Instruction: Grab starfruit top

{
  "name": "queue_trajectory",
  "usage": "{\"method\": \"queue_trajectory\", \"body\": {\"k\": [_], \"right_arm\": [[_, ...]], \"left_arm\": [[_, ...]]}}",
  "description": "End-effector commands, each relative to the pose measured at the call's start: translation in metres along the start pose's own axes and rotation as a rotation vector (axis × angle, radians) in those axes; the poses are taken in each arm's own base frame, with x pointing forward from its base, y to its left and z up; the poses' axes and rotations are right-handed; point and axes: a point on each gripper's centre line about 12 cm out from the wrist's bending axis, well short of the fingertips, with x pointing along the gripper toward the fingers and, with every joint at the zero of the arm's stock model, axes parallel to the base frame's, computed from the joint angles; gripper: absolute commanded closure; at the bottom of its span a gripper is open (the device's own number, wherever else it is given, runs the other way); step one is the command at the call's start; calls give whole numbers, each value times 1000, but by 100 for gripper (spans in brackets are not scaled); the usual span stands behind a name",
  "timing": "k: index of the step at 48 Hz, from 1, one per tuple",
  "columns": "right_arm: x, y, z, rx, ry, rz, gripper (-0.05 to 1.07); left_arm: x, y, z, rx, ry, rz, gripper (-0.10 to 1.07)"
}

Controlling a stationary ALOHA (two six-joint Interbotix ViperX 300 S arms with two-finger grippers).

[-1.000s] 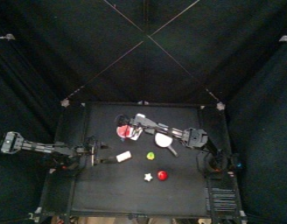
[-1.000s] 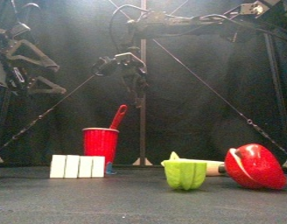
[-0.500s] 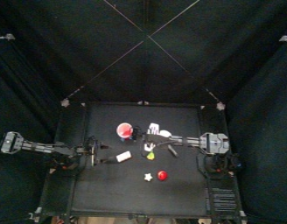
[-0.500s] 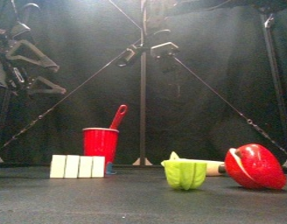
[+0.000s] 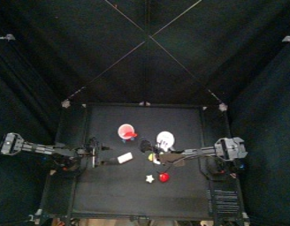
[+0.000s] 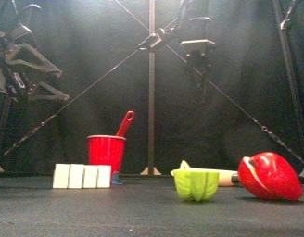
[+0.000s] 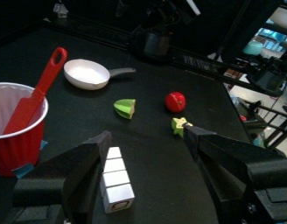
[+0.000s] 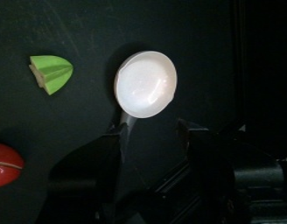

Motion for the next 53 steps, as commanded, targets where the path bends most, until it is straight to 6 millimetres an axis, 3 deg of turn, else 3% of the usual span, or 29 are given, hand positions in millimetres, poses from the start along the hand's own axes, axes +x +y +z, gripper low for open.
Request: {"method": "queue_trajectory", "body": {"k": [1,22,32,39,43,48,53], "right_arm": [[-17,-6,-3,50,-130,21,19],[-3,13,-35,243,-446,263,19],[20,12,-60,218,-466,335,18],[29,21,-75,159,-521,494,18],[30,23,-76,120,-570,565,18],[24,11,-63,140,-640,605,18],[35,5,-63,150,-626,588,18]], "left_arm": [[2,-1,5,0,-17,-2,-1],[2,-1,6,-2,-18,-2,-1],[2,-1,6,-3,-18,-1,-1],[2,-1,6,-3,-18,-1,-1],[2,-1,6,-4,-18,-1,-1],[3,-3,7,-1,-25,-8,-1],[3,-3,7,-3,-24,-11,-1]]}}
